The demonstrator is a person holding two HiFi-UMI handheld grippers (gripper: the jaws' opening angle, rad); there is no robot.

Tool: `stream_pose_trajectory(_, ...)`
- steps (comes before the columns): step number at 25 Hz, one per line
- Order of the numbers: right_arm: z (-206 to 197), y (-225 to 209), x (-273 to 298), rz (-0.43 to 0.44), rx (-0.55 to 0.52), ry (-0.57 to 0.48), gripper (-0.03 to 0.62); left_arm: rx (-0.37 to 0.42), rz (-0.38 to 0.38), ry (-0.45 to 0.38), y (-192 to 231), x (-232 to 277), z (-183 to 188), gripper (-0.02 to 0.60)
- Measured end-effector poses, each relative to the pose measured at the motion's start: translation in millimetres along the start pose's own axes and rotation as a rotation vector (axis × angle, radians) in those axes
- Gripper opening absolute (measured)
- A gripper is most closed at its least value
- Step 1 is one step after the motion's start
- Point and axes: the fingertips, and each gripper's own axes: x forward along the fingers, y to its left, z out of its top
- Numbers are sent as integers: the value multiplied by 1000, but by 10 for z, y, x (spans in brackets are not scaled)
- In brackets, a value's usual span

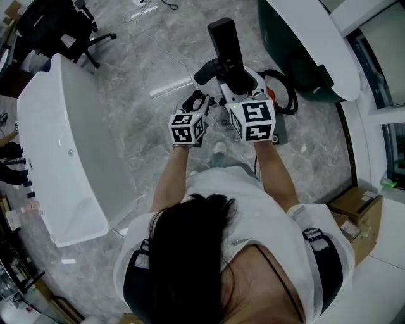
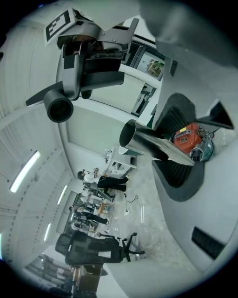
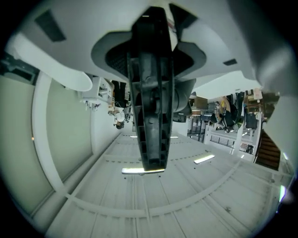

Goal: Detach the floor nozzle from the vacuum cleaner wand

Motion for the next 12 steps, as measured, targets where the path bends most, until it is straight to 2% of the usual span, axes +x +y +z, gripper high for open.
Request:
stream_pose_trajectory(8, -185, -148, -27, -19, 155, 20, 236, -33, -10, -23, 0, -2, 5, 170)
stream_pose_trajectory(12, -258, -190, -36, -34, 182, 35, 236, -77, -35, -40, 14, -23, 1, 175)
